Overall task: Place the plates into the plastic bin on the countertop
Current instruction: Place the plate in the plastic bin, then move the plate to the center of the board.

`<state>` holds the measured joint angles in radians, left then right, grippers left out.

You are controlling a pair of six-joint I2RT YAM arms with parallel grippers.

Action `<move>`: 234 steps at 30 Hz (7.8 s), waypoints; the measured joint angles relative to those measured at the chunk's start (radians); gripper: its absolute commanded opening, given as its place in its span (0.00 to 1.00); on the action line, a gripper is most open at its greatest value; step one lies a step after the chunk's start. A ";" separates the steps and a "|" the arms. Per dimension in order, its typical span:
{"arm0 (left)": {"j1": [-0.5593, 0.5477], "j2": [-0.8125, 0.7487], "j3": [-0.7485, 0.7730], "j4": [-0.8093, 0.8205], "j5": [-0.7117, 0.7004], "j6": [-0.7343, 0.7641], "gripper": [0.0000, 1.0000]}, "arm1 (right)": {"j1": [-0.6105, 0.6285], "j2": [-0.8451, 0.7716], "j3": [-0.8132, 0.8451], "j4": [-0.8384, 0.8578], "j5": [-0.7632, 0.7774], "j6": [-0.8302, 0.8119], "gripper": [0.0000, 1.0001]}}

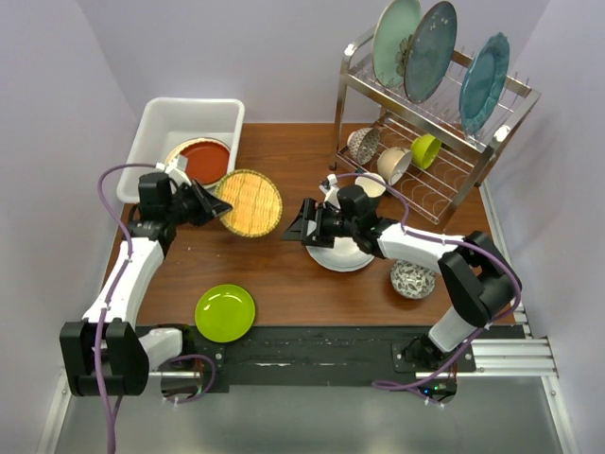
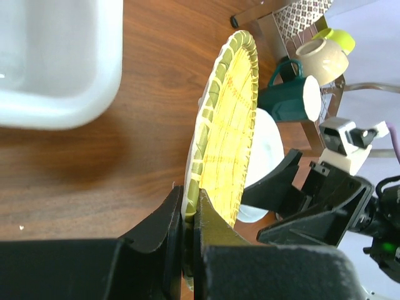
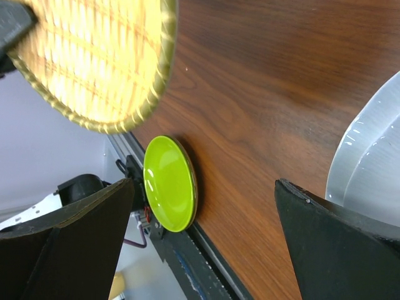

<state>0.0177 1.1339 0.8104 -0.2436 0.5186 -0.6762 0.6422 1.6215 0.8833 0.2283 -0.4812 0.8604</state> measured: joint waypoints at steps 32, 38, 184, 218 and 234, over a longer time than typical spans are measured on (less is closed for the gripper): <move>0.229 0.416 0.430 -0.011 0.010 0.034 0.00 | -0.016 0.010 0.001 -0.059 0.019 -0.010 0.99; 0.235 0.457 0.438 -0.005 0.005 0.016 0.00 | -0.020 0.010 0.001 -0.060 0.019 -0.010 0.99; -0.457 0.160 0.117 0.019 -0.246 0.027 0.92 | -0.276 -0.163 -0.114 -0.276 0.119 -0.154 0.98; 0.077 -0.108 0.046 -0.397 -0.182 0.060 0.96 | 0.270 0.270 0.370 -0.407 -0.116 -0.369 0.69; 0.135 -0.093 0.046 -0.394 -0.107 0.095 0.96 | 0.346 0.515 0.490 -0.457 -0.301 -0.385 0.44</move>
<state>0.1524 1.0405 0.8562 -0.6380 0.4114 -0.5812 0.9882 2.1365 1.3735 -0.2283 -0.7818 0.4751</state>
